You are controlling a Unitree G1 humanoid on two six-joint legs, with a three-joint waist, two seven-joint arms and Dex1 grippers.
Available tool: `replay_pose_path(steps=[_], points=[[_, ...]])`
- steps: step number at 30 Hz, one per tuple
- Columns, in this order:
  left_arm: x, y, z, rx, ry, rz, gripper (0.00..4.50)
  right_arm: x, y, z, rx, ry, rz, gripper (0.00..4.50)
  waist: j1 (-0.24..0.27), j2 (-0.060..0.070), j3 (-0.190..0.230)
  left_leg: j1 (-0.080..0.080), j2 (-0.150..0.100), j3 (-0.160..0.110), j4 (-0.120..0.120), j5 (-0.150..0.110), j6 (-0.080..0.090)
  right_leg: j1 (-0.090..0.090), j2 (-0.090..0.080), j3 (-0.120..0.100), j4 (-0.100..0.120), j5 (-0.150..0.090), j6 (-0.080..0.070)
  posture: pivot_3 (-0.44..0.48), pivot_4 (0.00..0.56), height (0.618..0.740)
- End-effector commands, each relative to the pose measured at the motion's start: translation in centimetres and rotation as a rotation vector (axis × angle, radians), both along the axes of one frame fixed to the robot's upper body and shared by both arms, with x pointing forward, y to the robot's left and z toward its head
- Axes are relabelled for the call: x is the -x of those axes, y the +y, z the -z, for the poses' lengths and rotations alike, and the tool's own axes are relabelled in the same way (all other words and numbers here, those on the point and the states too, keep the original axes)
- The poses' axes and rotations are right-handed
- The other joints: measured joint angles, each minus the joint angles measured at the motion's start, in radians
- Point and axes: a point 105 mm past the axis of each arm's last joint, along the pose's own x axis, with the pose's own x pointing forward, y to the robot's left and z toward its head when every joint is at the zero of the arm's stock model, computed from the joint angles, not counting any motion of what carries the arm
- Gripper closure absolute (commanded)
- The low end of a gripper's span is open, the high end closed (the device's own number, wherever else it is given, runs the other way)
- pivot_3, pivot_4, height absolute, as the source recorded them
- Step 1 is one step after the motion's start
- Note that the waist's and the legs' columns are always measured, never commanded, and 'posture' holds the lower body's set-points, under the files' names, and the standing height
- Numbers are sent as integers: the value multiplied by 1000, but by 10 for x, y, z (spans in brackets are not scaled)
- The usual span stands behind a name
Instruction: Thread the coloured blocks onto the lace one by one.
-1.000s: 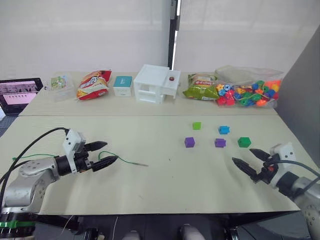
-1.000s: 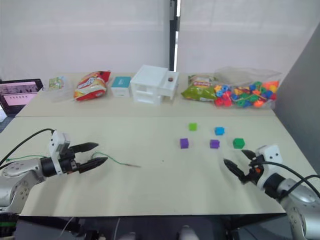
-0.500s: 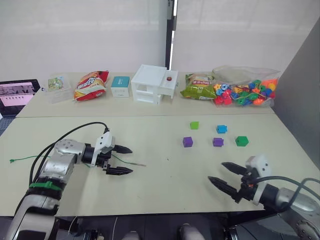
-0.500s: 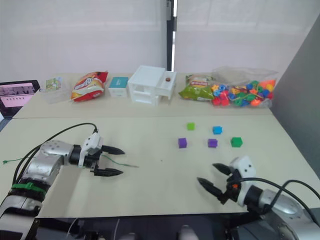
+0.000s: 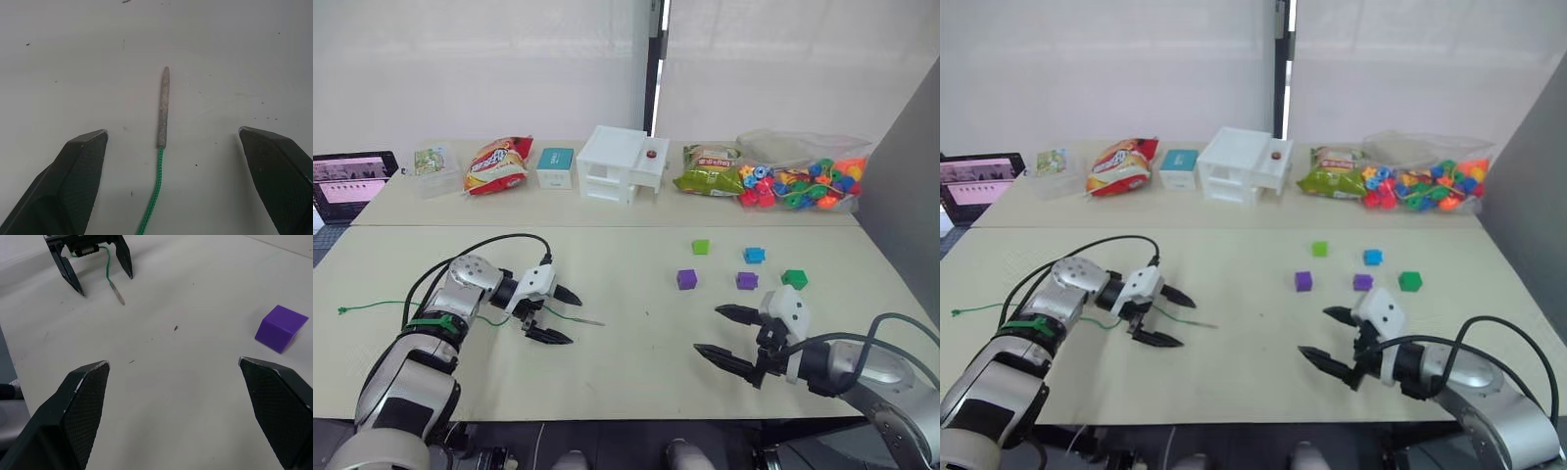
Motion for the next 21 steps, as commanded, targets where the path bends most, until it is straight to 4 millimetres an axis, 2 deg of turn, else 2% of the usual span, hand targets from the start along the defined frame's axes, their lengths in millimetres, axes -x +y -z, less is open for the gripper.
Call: replay_pose_path(steps=[1,2,3,5,6,7,15,21], points=[[4,-4,12,-30,16,37,0,3,-2,-12,-13,-46,24,54,6,0,0,0,0,0,0,0,0,0,0,0,0,0,0,0,150,740],[5,-4,14,-39,24,37,422,4,-3,-12,-12,-46,28,0,7,0,0,0,0,0,0,0,0,0,0,0,0,0,0,0,150,740],[6,-3,17,-44,44,30,535,4,-3,-11,-9,-45,33,0,8,0,0,0,0,0,0,0,0,1,0,0,0,0,0,0,150,740],[6,-4,19,-41,60,23,1097,5,-4,-11,-8,-46,38,0,7,0,0,0,0,0,0,0,0,1,0,0,0,0,0,0,150,740],[6,-3,20,-47,62,24,1525,6,-4,-12,-7,-48,40,0,7,0,0,1,0,0,0,0,0,1,0,0,0,0,0,0,150,740],[6,-3,21,-52,62,26,1756,6,-4,-12,-7,-48,41,0,7,0,0,1,0,0,0,0,1,1,0,0,0,0,0,0,150,740],[6,1,24,-87,69,26,4470,7,-2,-15,-15,-62,52,0,1,0,0,8,0,0,-1,-2,4,8,1,0,-1,0,0,0,150,740],[3,-2,18,-70,63,24,4470,8,-2,-14,-19,-59,66,0,0,0,0,8,0,0,0,-2,4,9,1,0,-2,0,0,0,150,740]])
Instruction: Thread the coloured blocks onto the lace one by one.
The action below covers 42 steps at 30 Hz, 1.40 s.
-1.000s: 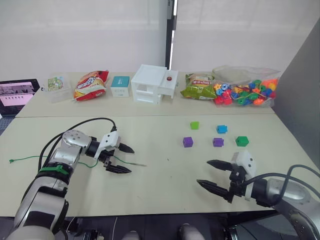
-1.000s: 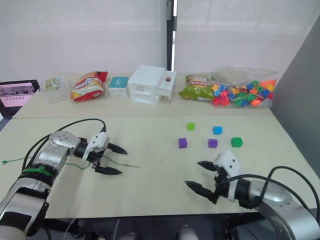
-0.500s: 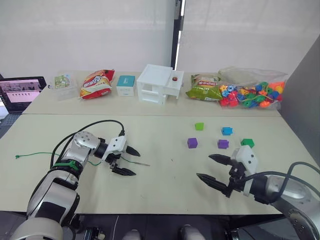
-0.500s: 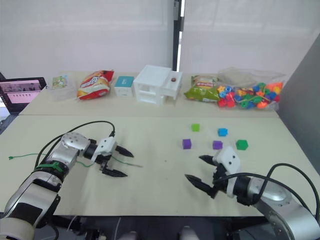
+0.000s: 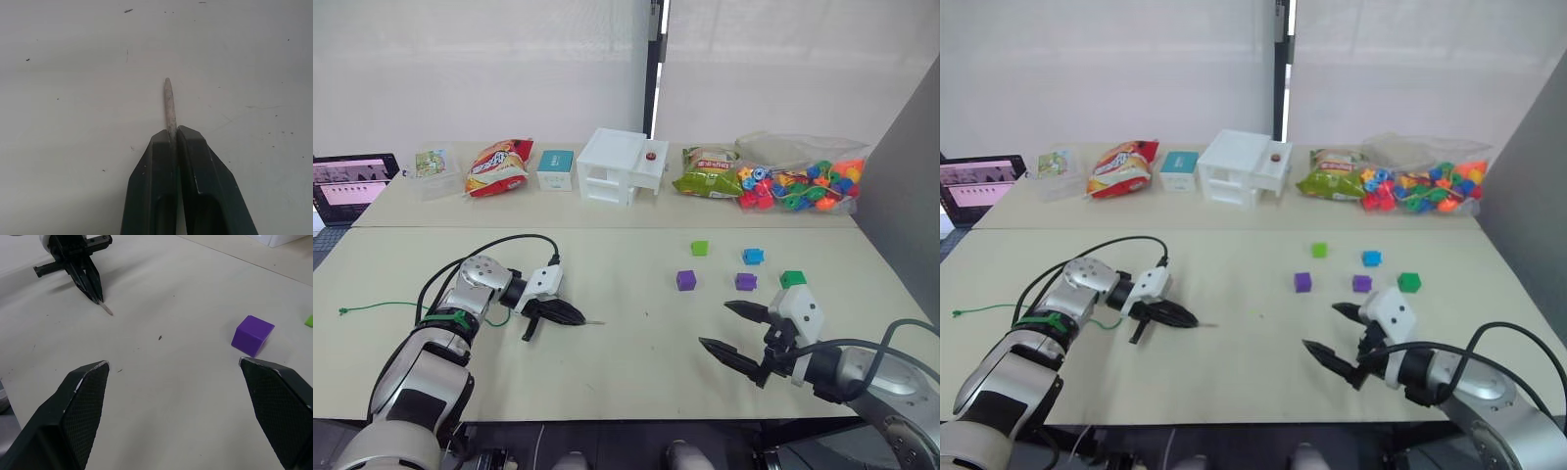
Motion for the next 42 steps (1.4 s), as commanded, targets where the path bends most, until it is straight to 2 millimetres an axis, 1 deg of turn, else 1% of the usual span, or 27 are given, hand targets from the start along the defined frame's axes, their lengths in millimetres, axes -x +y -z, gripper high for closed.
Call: replay_pose_path(steps=[1,5,8,10,13,16,17,20,23,27,31,35,38,40,41,42], points=[[5,3,10,-45,53,8,4470,3,4,-8,-13,-37,-6,0,0,0,0,0,0,0,0,0,0,0,0,0,0,0,0,0,150,740],[-1,-2,-10,4,31,-6,4470,4,1,-3,-47,-29,61,0,0,0,0,0,0,0,0,0,0,0,0,0,0,0,0,0,150,740],[0,0,-28,19,5,-2,4470,3,-14,4,-67,-32,213,0,-1,0,0,-1,0,-1,0,0,0,0,0,0,0,0,0,0,150,740],[4,0,-36,30,12,-2,4470,4,-20,7,-74,-32,271,0,-2,0,0,-2,0,-1,0,0,0,-1,0,0,0,0,0,0,150,740],[14,-1,-50,79,37,-9,4470,4,-40,18,-71,-24,428,0,-3,0,0,-1,0,-1,0,0,0,-1,0,0,0,0,0,0,150,740],[29,-4,-55,90,18,-31,4470,-5,-75,39,-75,-11,715,0,-12,0,0,-1,1,-1,-1,0,0,-1,0,0,0,0,0,0,150,740],[32,-7,-55,97,10,-41,4470,-9,-82,44,-80,-10,781,0,-13,1,0,-1,1,-1,-1,0,0,-1,0,0,0,0,0,0,150,740],[43,-14,-56,105,4,-51,4470,-22,-98,47,-61,-41,905,0,-14,1,1,-1,1,0,-1,0,0,-2,0,0,0,0,0,0,150,740],[51,-21,-57,129,4,-62,4470,-40,-112,43,-42,-78,951,0,-16,2,1,-1,1,0,-1,0,0,-2,0,0,0,0,0,0,150,740],[58,-26,-59,142,2,-68,4470,-68,-122,31,-40,-107,931,0,-17,2,1,-1,1,1,-1,0,0,-2,0,1,0,0,0,0,150,740],[62,-30,-61,154,-2,-69,4470,-95,-134,29,-28,-110,931,0,-16,2,1,-1,1,1,-2,0,0,-2,0,1,0,0,0,0,150,740],[66,-32,-61,157,-2,-68,4470,-121,-136,27,-42,-115,910,0,-19,3,1,-1,1,1,-2,0,0,-3,0,1,0,0,0,0,150,740],[67,-32,-61,158,0,-71,4470,-130,-138,26,-50,-120,901,0,-18,3,2,-1,1,1,-2,0,0,-4,0,1,0,0,0,0,150,740],[68,-30,-61,158,-1,-80,4500,-133,-145,29,-68,-104,930,550,-18,3,2,-1,1,1,-2,0,0,-4,0,1,0,0,0,0,150,740],[68,-30,-61,159,-1,-83,4500,-134,-146,30,-78,-103,933,949,-18,3,2,-2,1,1,-2,0,0,-4,0,1,0,0,0,0,150,740],[68,-29,-61,158,-2,-89,4500,-135,-146,30,-89,-106,933,1187,-18,3,2,-2,1,1,-2,0,0,-4,0,1,0,0,0,0,150,740]])
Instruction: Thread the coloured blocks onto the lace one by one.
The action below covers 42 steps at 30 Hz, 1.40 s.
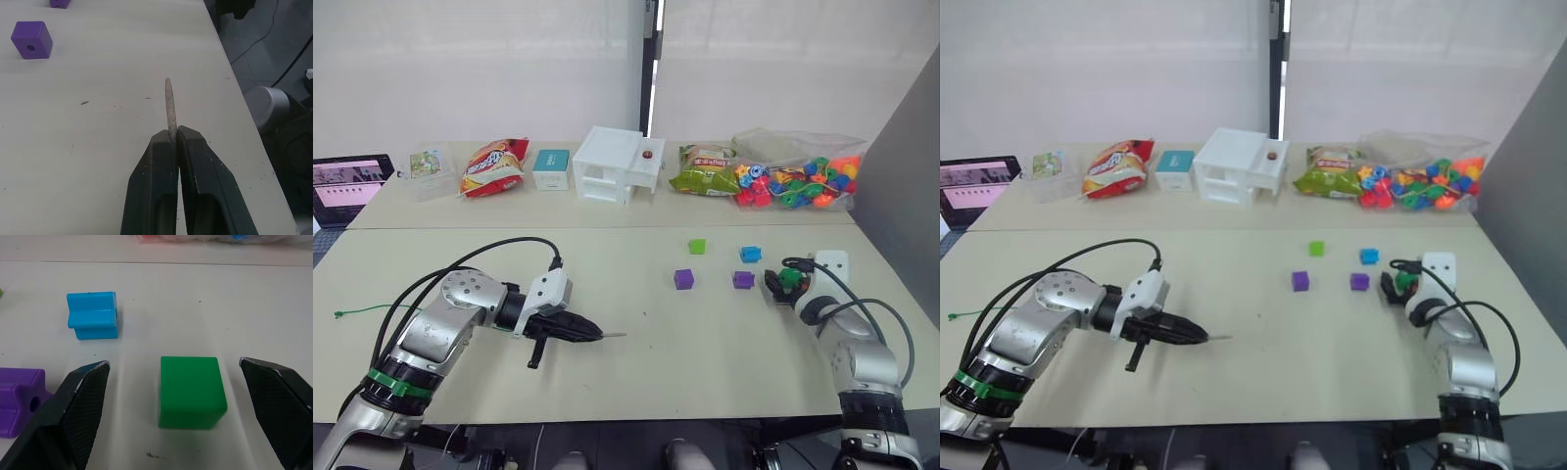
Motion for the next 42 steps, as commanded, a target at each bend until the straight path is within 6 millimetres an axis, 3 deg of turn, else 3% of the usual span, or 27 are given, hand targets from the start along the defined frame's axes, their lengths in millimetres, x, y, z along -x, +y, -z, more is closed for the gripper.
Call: replay_pose_path(steps=[1,6,12,15,16,19,20,22,25,37,41,42], points=[[0,3,-9,15,-29,-13,4500,-1,-9,-14,-6,-69,20,1552,0,0,0,0,0,0,0,0,0,0,0,0,0,0,0,0,150,740],[0,5,-8,16,-27,-21,4500,2,0,-21,-17,-113,7,3249,-1,0,0,0,0,0,0,0,0,-1,0,0,0,0,0,0,150,740],[-2,8,-6,14,-31,-22,4500,17,13,-36,-32,-176,4,3322,-1,1,0,-1,0,0,0,0,0,-2,0,0,1,0,0,0,150,740],[-2,10,-5,13,-30,-22,4500,37,32,-57,-23,-231,-17,3322,2,1,0,-3,0,0,0,0,0,-5,0,1,2,0,0,0,150,740],[-2,12,-5,9,-28,-22,4500,46,47,-67,-22,-255,-47,3322,2,1,0,-5,0,0,0,0,0,-7,0,1,3,0,0,0,150,740],[-3,16,-3,-3,-22,-26,4500,88,141,-77,-97,-231,-296,3322,-3,2,0,-7,0,0,0,0,0,-12,0,1,8,0,-1,0,150,740],[-4,16,-3,-5,-21,-23,4500,100,163,-76,-130,-203,-348,3322,-8,2,0,-6,1,-1,0,0,0,-12,1,1,9,-1,-2,0,150,740],[-4,14,-3,-9,-18,-12,4500,114,193,-67,-134,-130,-421,3322,-15,2,0,-5,2,-2,0,0,0,-12,3,1,11,-2,-3,0,150,740],[-3,12,-3,-13,-11,11,4500,123,219,-46,-192,-12,-455,3322,-6,1,-1,-4,0,-1,1,0,0,-9,1,0,8,-2,-3,0,150,740],[-1,7,-11,-30,-3,48,4500,101,235,22,-105,158,-444,3322,-9,1,-1,-2,1,-1,-1,1,-1,-10,2,0,9,-2,-3,0,150,740],[-2,9,-14,-35,-6,42,4500,103,240,17,-116,116,-461,3322,-10,1,-1,-1,1,-1,-1,1,-1,-9,2,0,9,-2,-3,0,150,740],[-2,9,-14,-35,-7,40,4500,103,238,8,-126,81,-470,3322,-11,1,-1,-1,1,-1,-1,1,-1,-8,2,0,9,-2,-3,0,150,740]])
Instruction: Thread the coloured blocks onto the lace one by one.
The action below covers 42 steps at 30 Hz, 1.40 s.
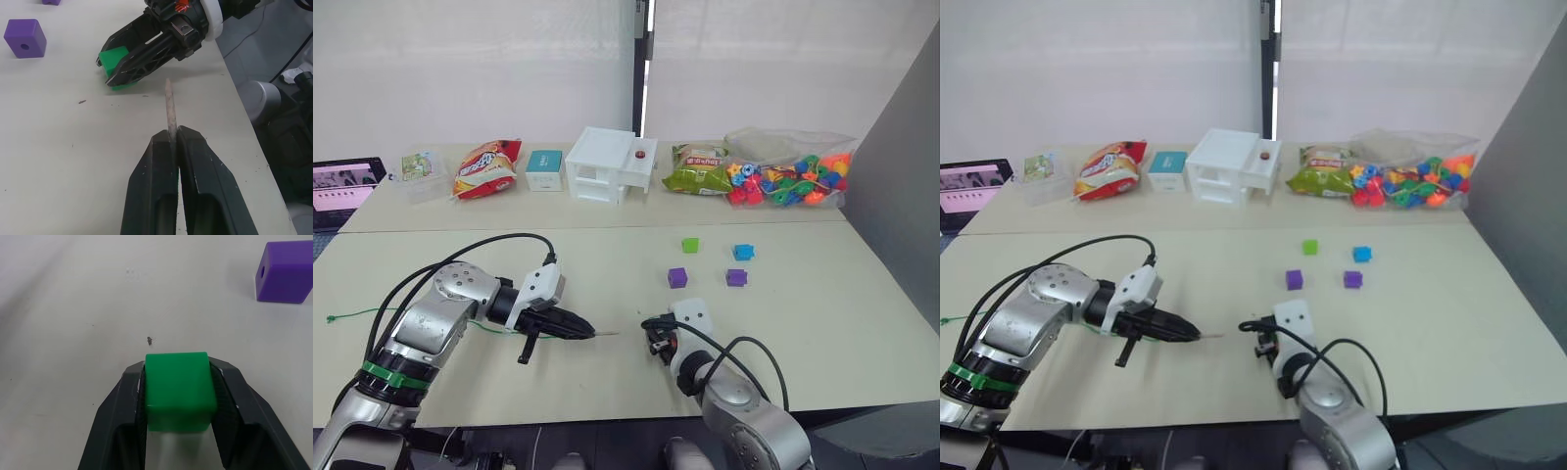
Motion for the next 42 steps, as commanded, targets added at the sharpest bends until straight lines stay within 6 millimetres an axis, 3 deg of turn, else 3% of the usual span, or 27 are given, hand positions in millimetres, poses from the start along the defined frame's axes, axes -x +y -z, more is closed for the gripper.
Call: replay_pose_path(steps=[1,8,11,15,19,25,32,36,42], points=[[1,-1,-11,-4,-36,11,4500,4,1,-15,-29,-61,-37,2257,0,0,0,0,0,0,0,0,0,0,0,0,0,0,0,0,150,740],[3,-1,-11,4,-42,-9,4500,5,-17,-63,-18,-212,-165,41,4,0,0,-2,0,0,1,0,0,0,-1,0,-1,0,0,0,150,740],[6,-1,-10,5,-49,-20,4500,8,-20,-76,7,-220,-388,41,5,0,0,-1,0,0,0,0,0,0,0,0,-1,0,0,0,150,740],[8,0,-10,5,-55,-29,4500,17,-22,-74,91,-153,-721,41,9,0,1,-1,0,0,0,0,0,1,0,0,-1,0,0,0,150,740],[13,0,-10,6,-59,-42,4500,3,-33,-64,311,-125,-1032,41,8,-1,2,-1,0,2,1,0,0,1,-1,0,-4,0,0,0,150,740],[16,4,-8,1,-58,-69,4500,-25,-38,-35,541,-146,-1226,41,7,-1,2,-1,0,2,1,0,0,0,-1,0,-2,0,0,0,150,740],[23,11,1,-2,-48,-97,4500,-43,-39,-25,574,-163,-1306,41,9,-1,2,-3,-1,2,1,0,0,-1,-2,0,-2,0,0,0,150,740],[26,13,4,-3,-44,-102,4500,-47,-38,-23,563,-168,-1324,1185,11,-1,2,-2,-1,2,1,0,0,-1,-2,0,-2,0,0,0,150,740],[26,13,5,-19,-58,-106,4500,-47,-39,-21,512,-153,-1313,3255,10,-1,2,-2,-1,2,1,0,0,-1,-2,0,-1,0,0,0,150,740]])
